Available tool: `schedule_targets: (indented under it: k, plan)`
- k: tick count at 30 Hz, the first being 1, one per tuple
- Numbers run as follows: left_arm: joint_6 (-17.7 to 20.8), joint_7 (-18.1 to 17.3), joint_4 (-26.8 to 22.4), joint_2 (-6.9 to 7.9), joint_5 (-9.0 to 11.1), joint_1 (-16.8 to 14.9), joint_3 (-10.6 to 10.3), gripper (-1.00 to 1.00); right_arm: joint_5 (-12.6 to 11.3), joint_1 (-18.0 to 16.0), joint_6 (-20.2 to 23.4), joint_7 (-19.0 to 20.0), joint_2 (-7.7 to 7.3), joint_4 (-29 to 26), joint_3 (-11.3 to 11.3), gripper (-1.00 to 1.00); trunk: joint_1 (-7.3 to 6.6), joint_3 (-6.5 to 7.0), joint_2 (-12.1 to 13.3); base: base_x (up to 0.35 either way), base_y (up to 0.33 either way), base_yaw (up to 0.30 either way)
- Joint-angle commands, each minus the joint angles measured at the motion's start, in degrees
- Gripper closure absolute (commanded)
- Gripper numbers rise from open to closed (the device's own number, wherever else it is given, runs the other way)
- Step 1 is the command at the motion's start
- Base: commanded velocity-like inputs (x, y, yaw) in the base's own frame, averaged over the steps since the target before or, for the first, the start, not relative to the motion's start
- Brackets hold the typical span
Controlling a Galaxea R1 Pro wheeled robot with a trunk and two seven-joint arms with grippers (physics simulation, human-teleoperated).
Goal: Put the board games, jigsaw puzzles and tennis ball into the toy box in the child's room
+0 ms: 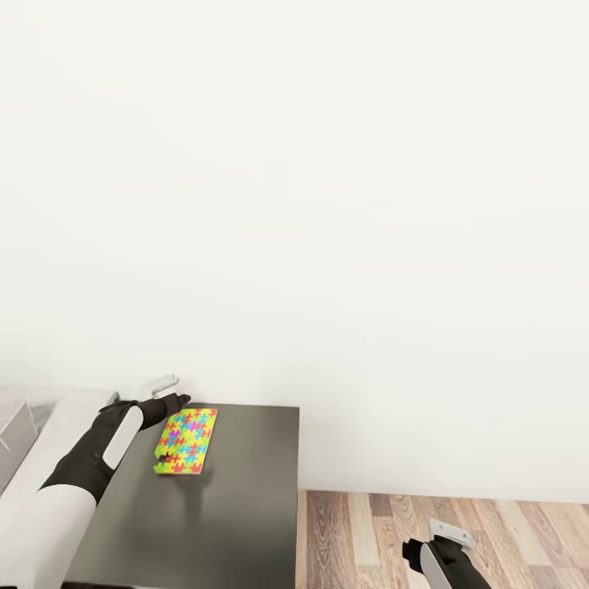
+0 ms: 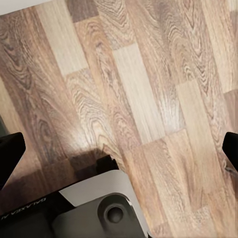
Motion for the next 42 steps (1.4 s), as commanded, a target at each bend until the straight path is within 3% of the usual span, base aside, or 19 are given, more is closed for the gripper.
schedule_targets:
  k: [1, 42]
  plan:
    - [0.3, 0.5, -0.1, 0.00, 0.6, 0.0, 0.0, -1.00, -0.6, 0.0, 0.2, -0.4, -0.04, -0.1, 0.1, -1.00, 0.03, -0.22, -0.1, 0.000, 0.000, 0.000]
    - [-0.6, 0.4, -0.2, 0.26, 0.5, 0.0, -0.1, -1.00, -0.5, 0.0, 0.2, -0.4, 0.03, 0.8, 0.1, -1.00, 0.03, -4.05, -0.1, 0.000, 0.000, 0.000]
